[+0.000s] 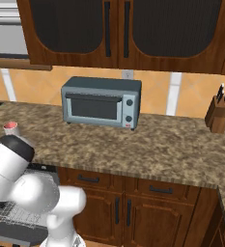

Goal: Pick up the cup and bowl from the counter, place them in the dishwasher, and close the dishwasher door.

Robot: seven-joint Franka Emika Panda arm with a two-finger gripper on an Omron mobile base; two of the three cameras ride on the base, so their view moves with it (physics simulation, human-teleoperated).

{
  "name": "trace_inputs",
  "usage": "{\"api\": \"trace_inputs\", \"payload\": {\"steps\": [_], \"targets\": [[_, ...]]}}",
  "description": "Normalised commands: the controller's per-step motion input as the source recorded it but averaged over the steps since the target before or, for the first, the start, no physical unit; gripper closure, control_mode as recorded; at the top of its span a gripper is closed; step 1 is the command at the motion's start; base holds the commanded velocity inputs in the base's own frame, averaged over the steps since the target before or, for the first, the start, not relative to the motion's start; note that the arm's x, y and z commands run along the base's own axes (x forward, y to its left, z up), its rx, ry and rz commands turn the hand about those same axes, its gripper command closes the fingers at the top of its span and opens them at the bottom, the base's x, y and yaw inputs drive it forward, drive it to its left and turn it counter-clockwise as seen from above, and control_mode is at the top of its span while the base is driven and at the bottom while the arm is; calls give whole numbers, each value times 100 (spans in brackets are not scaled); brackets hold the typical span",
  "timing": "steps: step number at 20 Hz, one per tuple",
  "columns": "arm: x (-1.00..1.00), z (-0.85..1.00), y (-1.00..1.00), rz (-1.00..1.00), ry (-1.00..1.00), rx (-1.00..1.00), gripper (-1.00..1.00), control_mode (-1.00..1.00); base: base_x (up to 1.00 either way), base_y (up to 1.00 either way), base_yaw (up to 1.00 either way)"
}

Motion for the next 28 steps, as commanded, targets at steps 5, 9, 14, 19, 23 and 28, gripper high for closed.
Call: {"api": "trace_inputs", "payload": {"steps": [5,9,14,19,23,28], "targets": [[-6,2,53,-22,5,-18,100,-100,0,0,0],[0,-30,14,-6,0,-5,100,-100,0,0,0],[6,-76,2,-7,0,-7,100,-100,0,0,0],[5,-75,15,-12,-4,-5,100,-100,0,0,0],[12,-38,33,-12,-1,-8,100,-100,0,0,0],[52,-15,38,-10,4,-9,100,-100,0,0,0]]}}
